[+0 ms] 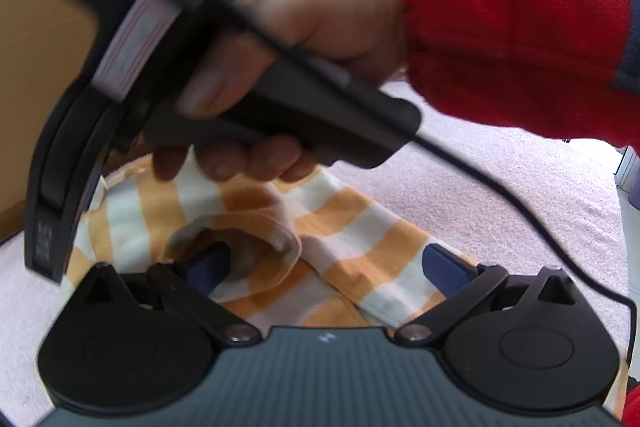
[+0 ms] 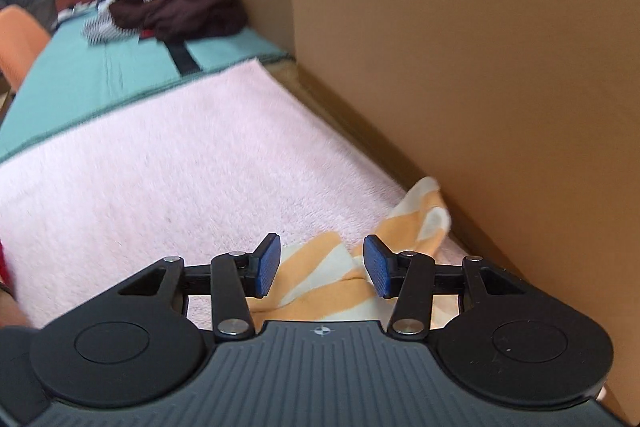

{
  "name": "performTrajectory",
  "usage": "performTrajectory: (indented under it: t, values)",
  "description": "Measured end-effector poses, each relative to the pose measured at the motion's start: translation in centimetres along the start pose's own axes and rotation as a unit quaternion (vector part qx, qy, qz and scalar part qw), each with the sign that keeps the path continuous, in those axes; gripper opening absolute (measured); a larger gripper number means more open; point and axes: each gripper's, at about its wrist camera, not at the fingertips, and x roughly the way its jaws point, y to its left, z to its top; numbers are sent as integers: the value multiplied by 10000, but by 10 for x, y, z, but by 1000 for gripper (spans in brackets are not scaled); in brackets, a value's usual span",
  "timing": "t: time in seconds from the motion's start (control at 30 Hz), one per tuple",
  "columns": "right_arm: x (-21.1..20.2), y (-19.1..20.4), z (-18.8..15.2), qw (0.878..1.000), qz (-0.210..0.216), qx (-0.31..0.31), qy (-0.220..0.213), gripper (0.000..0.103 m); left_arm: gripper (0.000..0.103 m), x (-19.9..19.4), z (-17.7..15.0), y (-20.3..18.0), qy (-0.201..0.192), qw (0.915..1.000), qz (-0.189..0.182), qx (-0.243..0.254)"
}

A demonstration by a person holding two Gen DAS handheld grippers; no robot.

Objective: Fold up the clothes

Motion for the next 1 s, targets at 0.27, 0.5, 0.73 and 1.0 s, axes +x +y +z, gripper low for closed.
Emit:
performTrajectory:
  t: [0.27,0.5,0.73,1.0]
  values:
    - [-4,-8,-6,9997,-33,237,13,8,102,6,0,4,135,9999,-22,-70]
    - [-63,-25,-13,9903,-397,899,-979,8,102,8,-1,18,158,9992,-144,-346]
    - [-145,-54,-35,9386,-1037,2243,-2408,8,102,9,-2,42,79,9957,-236,-887]
    - [-243,-39,-71,8517,-880,3253,-4013,1,102,-1,-8,54,-136,9902,-215,-1371]
